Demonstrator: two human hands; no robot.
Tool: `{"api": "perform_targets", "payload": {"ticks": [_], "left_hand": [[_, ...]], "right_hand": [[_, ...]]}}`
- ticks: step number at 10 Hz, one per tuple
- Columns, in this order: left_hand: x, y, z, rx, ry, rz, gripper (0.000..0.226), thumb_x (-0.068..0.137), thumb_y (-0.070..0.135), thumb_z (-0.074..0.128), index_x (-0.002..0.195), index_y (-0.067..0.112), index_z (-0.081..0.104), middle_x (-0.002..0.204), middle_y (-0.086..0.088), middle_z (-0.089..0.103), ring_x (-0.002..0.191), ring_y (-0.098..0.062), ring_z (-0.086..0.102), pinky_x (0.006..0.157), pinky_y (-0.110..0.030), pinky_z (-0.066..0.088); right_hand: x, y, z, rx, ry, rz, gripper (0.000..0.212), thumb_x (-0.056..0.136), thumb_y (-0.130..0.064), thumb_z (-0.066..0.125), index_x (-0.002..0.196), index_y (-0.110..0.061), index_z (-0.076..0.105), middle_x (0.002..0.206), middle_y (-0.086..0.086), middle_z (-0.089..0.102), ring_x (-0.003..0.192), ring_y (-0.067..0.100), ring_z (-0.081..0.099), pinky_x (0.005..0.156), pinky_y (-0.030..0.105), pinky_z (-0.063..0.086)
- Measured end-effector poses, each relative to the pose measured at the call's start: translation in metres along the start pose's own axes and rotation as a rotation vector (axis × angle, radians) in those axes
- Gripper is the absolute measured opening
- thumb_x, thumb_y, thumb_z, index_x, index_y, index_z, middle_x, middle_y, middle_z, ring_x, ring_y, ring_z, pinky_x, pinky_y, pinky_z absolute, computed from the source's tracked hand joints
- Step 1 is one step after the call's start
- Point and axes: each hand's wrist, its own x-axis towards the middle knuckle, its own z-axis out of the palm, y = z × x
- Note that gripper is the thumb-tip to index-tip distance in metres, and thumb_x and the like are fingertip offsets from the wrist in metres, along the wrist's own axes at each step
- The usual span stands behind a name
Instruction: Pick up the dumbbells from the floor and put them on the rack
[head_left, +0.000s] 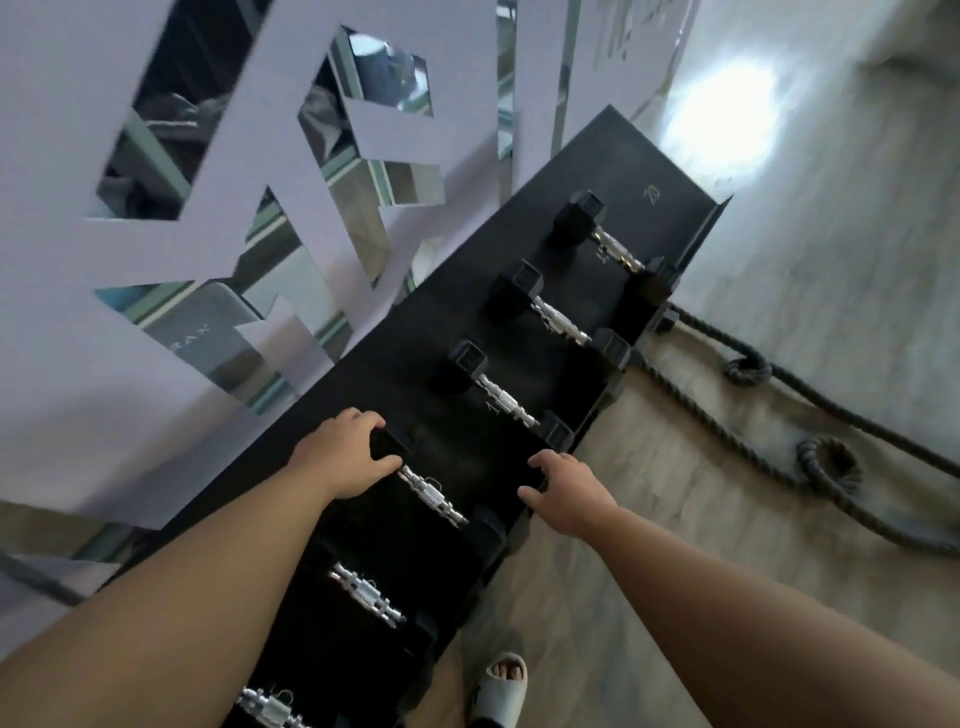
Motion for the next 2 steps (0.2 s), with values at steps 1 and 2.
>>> {"api": "perform_targets", "payload": {"ticks": [1,2], "left_hand": [[-0.036,0.029,-0.014,-0.015,0.044,-0.022,0.066,0.088,0.060,0.065,0.144,0.028,0.049,0.141,0.003,0.052,0.124,-0.021,0.054,0.094,-0.041,0.052],[-0.065,0.055,-0.024,-0.016,0.131,-0.031,0.063,0.088,0.061,0.065,0.141,0.028,0.051,0.139,0.004,0.056,0.123,-0.019,0.056,0.095,-0.041,0.052]], "right_hand": [[-0.018,0.001,-0.037,-0.024,0.017,-0.110,0.055,0.092,-0.044,0.064,0.142,-0.027,0.050,0.136,0.001,0.055,0.123,0.025,0.056,0.096,0.040,0.054],[-0.032,0.007,-0.069,-0.086,0.072,-0.211,0.052,0.091,-0.045,0.064,0.138,-0.027,0.054,0.131,0.002,0.060,0.120,0.025,0.059,0.096,0.039,0.053]]}}
